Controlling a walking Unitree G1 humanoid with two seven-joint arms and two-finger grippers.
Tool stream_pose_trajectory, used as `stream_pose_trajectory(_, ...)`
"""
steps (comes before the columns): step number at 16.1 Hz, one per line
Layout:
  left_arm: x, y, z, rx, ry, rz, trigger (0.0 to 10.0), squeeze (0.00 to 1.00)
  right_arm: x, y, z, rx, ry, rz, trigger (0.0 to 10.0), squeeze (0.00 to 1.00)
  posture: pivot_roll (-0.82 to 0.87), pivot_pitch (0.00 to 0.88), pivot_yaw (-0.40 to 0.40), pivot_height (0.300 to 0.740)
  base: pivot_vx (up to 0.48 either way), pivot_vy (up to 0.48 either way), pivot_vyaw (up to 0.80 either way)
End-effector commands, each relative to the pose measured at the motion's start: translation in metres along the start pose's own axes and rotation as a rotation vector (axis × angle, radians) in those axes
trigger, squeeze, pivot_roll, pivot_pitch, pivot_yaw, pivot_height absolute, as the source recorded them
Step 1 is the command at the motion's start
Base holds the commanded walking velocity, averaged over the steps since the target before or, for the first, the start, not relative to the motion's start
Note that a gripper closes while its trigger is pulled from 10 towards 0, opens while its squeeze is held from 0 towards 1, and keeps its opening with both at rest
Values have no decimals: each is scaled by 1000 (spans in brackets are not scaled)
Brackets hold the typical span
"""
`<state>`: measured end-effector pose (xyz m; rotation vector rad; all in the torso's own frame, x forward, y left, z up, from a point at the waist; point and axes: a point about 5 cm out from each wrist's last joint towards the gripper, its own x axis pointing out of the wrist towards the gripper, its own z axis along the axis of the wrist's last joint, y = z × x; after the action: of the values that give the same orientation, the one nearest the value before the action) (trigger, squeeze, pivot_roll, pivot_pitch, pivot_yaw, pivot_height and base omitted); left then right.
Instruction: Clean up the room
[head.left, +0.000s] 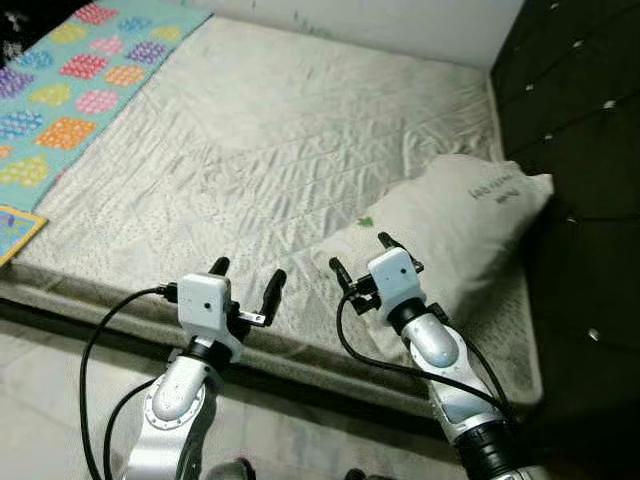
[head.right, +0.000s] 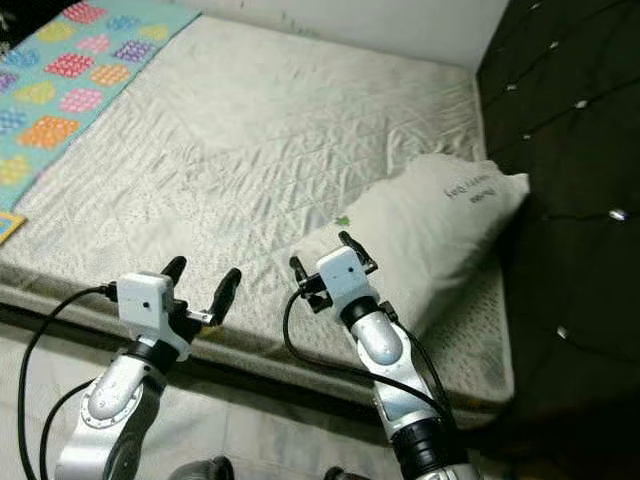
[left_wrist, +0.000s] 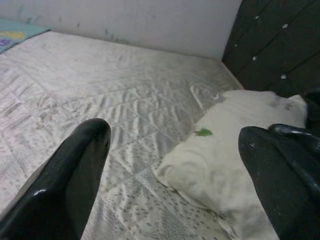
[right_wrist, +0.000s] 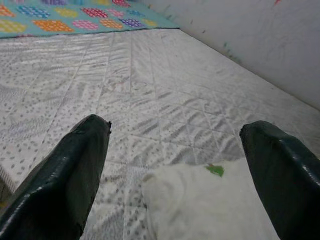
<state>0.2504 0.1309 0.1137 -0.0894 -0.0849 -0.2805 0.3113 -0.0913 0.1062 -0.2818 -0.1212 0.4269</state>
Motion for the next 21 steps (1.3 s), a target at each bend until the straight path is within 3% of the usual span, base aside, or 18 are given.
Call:
stream_pose_trajectory(1, 1, -5, 1, -6, -7, -27, 10000, 0, -2, -5, -2, -9, 10, -8, 10000, 0, 120, 191, -68, 740, 416, 0, -712)
stream_pose_trajectory(6, 1, -5, -1, -4, 1, -29, 10000, 0, -1, -4, -2, -10, 6, -7, 10000, 0, 121, 189, -67, 740, 416, 0, 0)
stream_pose_trajectory(13, 1, -4, -2, -2, 16, -7, 10000, 0, -3, -6, -4, -11, 12, -16, 10000, 0, 121, 192, -65, 740, 0, 0, 0)
stream_pose_trajectory(21, 2, -4, -3, -1, 18, 5, 10000, 0, -2, -6, -5, -13, 19, -10, 10000, 0, 123, 188, -70, 740, 0, 0, -789)
